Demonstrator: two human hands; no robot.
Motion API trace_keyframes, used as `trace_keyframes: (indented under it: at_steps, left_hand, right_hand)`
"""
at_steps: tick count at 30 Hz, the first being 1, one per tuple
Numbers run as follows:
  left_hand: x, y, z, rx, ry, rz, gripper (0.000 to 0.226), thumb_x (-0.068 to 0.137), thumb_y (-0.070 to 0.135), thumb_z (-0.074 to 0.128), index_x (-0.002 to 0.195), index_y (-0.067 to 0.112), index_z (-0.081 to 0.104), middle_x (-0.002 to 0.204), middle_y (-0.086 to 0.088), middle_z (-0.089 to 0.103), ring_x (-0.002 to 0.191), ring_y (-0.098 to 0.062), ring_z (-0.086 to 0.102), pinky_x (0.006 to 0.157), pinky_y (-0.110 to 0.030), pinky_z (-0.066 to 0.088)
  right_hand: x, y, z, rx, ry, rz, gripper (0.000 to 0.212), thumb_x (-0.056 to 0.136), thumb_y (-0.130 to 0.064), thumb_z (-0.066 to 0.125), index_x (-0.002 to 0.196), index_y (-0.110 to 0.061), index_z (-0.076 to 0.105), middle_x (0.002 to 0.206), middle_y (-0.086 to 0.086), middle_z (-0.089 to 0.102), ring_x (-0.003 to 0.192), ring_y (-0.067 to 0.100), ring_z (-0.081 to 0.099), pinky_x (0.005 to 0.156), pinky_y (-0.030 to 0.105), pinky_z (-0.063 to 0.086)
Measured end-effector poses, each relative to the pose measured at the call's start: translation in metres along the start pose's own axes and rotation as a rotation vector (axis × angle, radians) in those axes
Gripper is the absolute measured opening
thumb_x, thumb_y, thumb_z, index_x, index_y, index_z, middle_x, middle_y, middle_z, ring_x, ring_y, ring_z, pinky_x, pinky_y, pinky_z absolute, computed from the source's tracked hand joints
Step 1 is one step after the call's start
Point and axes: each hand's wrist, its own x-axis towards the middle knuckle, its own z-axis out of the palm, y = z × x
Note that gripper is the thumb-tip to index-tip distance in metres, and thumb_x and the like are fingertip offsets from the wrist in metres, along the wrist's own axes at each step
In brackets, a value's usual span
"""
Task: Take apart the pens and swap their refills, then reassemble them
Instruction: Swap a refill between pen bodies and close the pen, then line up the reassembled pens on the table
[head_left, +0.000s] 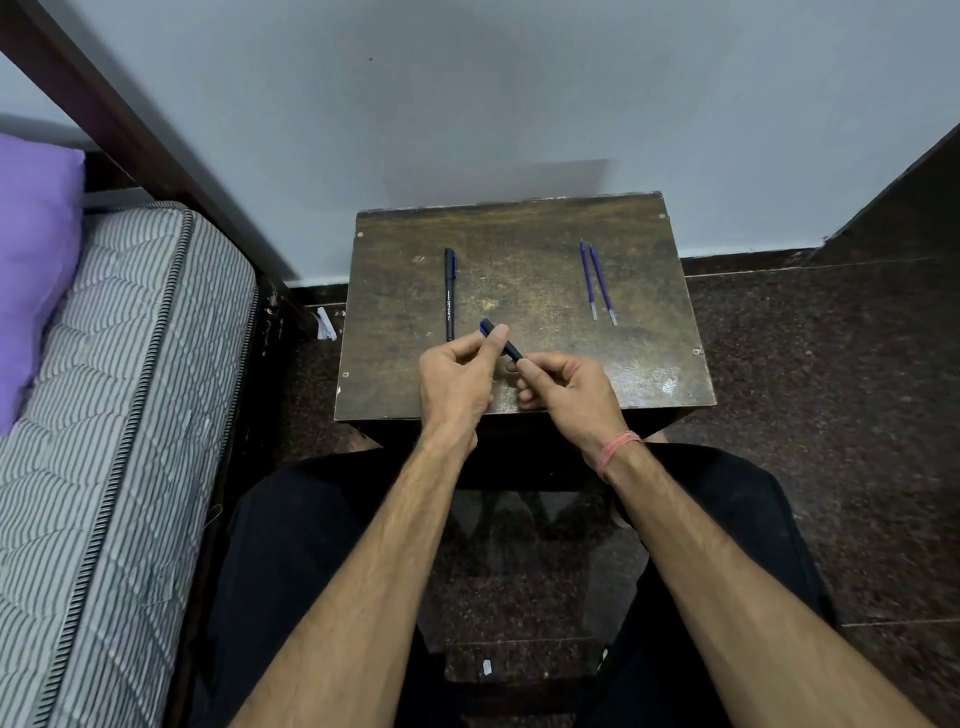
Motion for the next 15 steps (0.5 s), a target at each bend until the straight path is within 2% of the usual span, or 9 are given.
trace_keyframes:
  at_steps: [2,5,8,10,13,15]
  left_hand:
    - [0.000,0.001,0.004,0.009,0.018,0.006,0.023,0.095,0.044,0.087,0.074,0.034,0.087,0.068,0.005,0.078,0.060,-0.009,0.058,0.047,-0.023,0.042]
    - [0.001,0.005,0.010,0.001,0.005,0.038,0.027,0.097,0.037,0.086,0.073,0.024,0.086,0.063,0.007,0.074,0.055,-0.003,0.057,0.050,-0.021,0.042]
    - [0.003,0.005,0.013,0.004,0.002,0.027,0.031,0.098,0.034,0.085,0.079,0.009,0.085,0.065,-0.002,0.073,0.061,-0.018,0.058,0.050,-0.024,0.042]
    - [0.003,0.005,0.012,0.018,-0.005,0.026,0.029,0.098,0.035,0.085,0.078,0.014,0.085,0.064,0.000,0.076,0.059,-0.018,0.060,0.045,-0.022,0.044]
    - [0.011,0.010,0.007,0.092,-0.042,0.080,0.021,0.095,0.040,0.087,0.078,0.030,0.086,0.065,0.008,0.079,0.053,-0.001,0.063,0.050,-0.021,0.050]
    - [0.016,0.017,0.002,0.121,-0.019,0.130,0.017,0.092,0.043,0.089,0.083,0.029,0.086,0.062,0.014,0.076,0.052,0.007,0.064,0.054,-0.019,0.051]
  right_hand:
    - [0.001,0.001,0.001,0.002,0.002,0.016,0.018,0.110,-0.018,0.069,0.105,-0.014,0.087,0.073,-0.002,0.073,0.071,0.014,0.069,0.087,0.039,0.064]
    - [0.003,0.001,0.000,0.033,0.018,0.031,0.019,0.110,-0.019,0.070,0.103,-0.017,0.087,0.072,-0.006,0.071,0.069,0.011,0.067,0.083,0.036,0.063]
    - [0.005,0.002,0.001,0.049,0.031,0.045,0.019,0.110,-0.019,0.069,0.104,-0.016,0.087,0.072,-0.006,0.070,0.067,0.010,0.066,0.079,0.035,0.062]
    - [0.005,0.001,0.002,0.049,0.033,0.045,0.019,0.110,-0.020,0.069,0.105,-0.015,0.087,0.074,-0.004,0.072,0.069,0.011,0.067,0.079,0.034,0.063]
    - [0.008,-0.006,0.006,0.096,0.060,0.069,0.018,0.109,-0.024,0.072,0.106,-0.014,0.087,0.086,0.000,0.080,0.078,0.015,0.072,0.079,0.030,0.066]
    - [0.015,-0.016,0.010,0.012,0.061,0.037,0.020,0.105,-0.032,0.076,0.108,-0.017,0.089,0.094,-0.004,0.085,0.083,0.011,0.077,0.076,0.024,0.061]
